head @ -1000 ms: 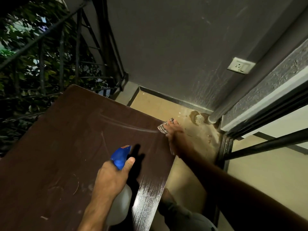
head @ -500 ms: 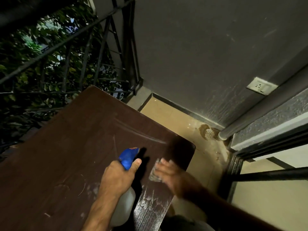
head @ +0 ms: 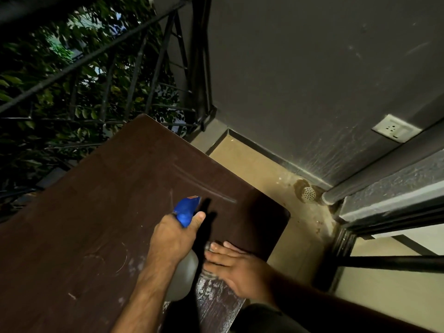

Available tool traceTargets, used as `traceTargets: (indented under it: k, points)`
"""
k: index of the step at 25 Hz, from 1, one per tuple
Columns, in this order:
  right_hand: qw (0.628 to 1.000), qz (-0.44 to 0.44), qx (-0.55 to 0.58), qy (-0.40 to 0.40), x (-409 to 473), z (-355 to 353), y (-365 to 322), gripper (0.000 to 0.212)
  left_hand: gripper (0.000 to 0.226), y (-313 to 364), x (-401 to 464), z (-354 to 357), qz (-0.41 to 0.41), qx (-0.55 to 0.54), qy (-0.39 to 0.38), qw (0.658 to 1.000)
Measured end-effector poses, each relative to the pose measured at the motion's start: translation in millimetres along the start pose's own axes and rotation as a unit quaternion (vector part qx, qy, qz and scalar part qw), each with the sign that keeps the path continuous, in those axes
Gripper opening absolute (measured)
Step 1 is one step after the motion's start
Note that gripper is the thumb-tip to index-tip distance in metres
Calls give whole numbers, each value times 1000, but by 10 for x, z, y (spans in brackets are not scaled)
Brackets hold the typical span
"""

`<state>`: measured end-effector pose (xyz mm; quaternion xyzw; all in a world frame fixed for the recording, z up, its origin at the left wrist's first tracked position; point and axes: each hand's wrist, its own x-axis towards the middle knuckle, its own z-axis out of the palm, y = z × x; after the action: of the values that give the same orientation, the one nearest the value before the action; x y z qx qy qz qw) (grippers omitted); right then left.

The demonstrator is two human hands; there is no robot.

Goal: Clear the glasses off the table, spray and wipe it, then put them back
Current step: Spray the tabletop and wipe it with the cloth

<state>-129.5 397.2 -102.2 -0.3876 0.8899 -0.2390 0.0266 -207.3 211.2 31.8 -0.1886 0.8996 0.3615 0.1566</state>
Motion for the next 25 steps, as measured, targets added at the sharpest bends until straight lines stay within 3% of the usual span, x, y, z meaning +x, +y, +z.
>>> traceTargets:
  k: [2, 4, 6, 8, 10, 13, 15, 17, 19, 23, 25]
  points:
    - [1000, 7, -9, -7, 185, -70, 199, 48, 49, -8, 27, 6, 1, 2, 1, 1000]
    - [990, 135, -6, 40, 468, -196, 556, 50, 50, -26, 33, -8, -3, 7, 8, 1000]
    - [957, 273, 1, 97, 717, -370, 883, 50, 50, -52, 19, -24, -11, 12, 12, 1000]
    - [939, 317, 3, 132, 805, -416, 947, 47, 51, -82, 11, -27, -17, 13, 11, 1000]
    - [956, 272, -11, 110, 716, -337, 753, 50, 52, -114, 10, -34, -25, 7, 13, 1000]
    - [996, 89, 16, 25, 318, -91, 142, 55, 55, -169, 76, -55, -31, 3, 18, 999]
    - [999, -16, -15, -36, 52, 85, -188, 56, 56, -203, 132, -77, -36, 1, 18, 999]
    - [996, -61, -23, -67, -32, 133, -236, 52, 55, -246, 175, -103, -45, 4, 25, 999]
    - [997, -42, 6, -58, 146, 63, -45, 51, 54, -300, 197, -139, -53, 5, 32, 998]
    - [985, 161, 35, 51, 1072, -138, 564, 47, 54, -388, 184, -234, -65, -3, 50, 997]
    - [970, 235, 27, 61, 1568, -255, 787, 46, 53, -397, 166, -281, -70, -3, 58, 996]
